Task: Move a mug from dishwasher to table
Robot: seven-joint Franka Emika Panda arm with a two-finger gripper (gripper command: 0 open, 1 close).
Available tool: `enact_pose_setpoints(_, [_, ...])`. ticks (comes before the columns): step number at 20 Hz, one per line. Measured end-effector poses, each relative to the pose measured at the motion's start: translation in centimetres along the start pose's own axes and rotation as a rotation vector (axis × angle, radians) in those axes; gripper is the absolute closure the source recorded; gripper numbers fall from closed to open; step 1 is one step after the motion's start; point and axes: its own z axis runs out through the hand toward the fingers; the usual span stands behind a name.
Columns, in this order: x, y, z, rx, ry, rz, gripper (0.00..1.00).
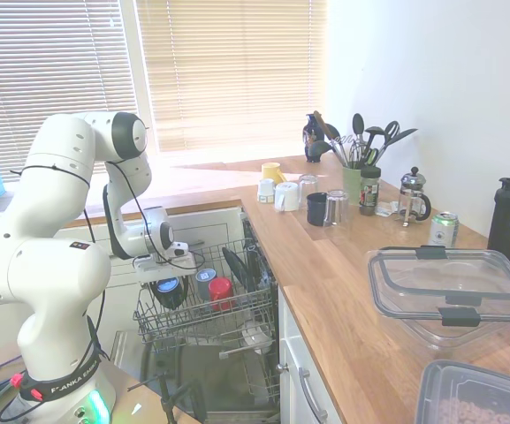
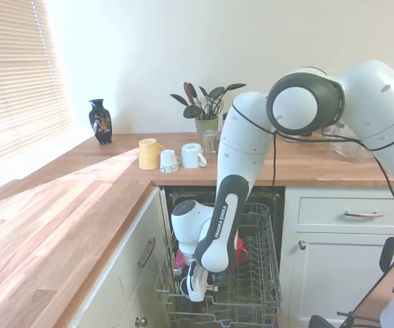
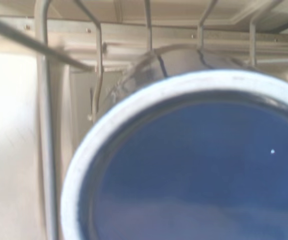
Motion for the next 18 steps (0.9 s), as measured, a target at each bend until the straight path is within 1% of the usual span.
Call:
enact_pose_setpoints(8, [1.1,-0.1,0.7,0.037,-0.003,0.004,0.00])
enact_pose_setpoints(9, [1.2,-0.1,0.7,0.040,-0.002,0.002,1.00])
enact_pose_setpoints(14, [1.3,-0.2,1.0,0.047,0.003,-0.022,1.00])
enact_pose_setpoints(18, [1.1,-0.9,1.3,0.042,0.005,-0.048,1.00])
